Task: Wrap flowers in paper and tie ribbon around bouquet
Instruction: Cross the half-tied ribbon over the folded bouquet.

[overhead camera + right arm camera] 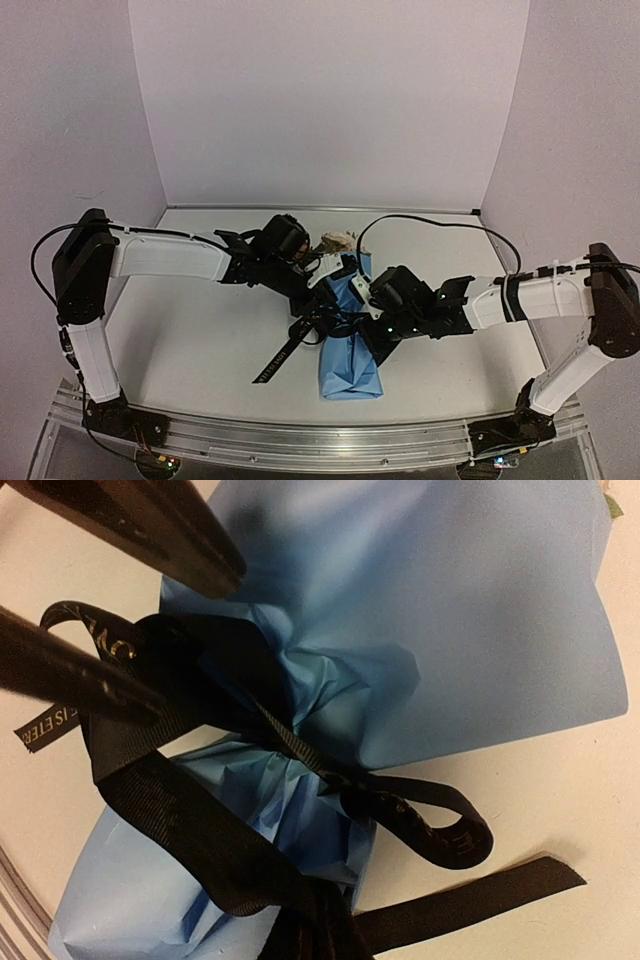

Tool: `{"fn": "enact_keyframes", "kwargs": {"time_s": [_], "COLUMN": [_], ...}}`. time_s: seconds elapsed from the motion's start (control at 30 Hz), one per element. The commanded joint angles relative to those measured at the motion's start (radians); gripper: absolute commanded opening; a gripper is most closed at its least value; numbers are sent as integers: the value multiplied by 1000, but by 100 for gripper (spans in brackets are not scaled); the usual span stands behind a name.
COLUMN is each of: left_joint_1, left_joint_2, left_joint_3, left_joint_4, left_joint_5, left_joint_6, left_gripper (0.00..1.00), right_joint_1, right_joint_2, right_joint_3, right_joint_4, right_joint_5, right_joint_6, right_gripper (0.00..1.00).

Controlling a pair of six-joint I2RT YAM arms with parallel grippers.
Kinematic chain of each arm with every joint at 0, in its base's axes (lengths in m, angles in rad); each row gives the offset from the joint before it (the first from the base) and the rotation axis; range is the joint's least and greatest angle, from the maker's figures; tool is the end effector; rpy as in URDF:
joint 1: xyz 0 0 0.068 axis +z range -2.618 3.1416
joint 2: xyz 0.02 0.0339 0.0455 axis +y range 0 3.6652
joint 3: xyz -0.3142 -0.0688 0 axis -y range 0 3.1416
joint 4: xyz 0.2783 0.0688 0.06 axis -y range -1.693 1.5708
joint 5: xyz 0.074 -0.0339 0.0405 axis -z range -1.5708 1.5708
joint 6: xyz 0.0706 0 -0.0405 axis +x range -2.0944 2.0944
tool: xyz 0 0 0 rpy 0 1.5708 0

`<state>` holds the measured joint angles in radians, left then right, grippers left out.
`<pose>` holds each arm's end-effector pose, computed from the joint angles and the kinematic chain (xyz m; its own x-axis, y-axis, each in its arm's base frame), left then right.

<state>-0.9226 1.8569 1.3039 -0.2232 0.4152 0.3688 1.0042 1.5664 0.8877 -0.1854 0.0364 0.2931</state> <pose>0.2646 -0.3966 0.2227 -0.0689 0.6374 -0.7675 0.9950 0.0999 -0.0063 0.1990 0.3081 0.1898 -0.6308 -0.4536 -0.6296 -0.6771 0.7180 0.1611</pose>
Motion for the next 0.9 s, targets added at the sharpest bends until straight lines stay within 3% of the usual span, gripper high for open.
{"fn": "enact_keyframes", "kwargs": {"time_s": [0.0, 0.37, 0.47, 0.63, 0.87], "left_joint_1": [-11, -15, -15, -15, -13], "left_joint_2": [29, 54, 68, 73, 31], "left_joint_3": [64, 57, 65, 71, 32], "left_joint_4": [-67, -35, -34, -36, 14], "left_joint_5": [-12, -52, -47, -36, -22], "left_joint_6": [60, 64, 63, 57, 28], "left_gripper": [27, 27, 21, 1, 0], "right_joint_1": [3, -4, -14, -44, -56], "right_joint_2": [-44, -54, -62, -77, -69], "right_joint_3": [-4, -7, -28, -71, -78], "right_joint_4": [41, 59, 103, 180, 248], "right_joint_5": [10, -4, -18, -55, -100], "right_joint_6": [20, 50, 84, 171, 242], "right_gripper": [0, 0, 0, 0, 0]}}
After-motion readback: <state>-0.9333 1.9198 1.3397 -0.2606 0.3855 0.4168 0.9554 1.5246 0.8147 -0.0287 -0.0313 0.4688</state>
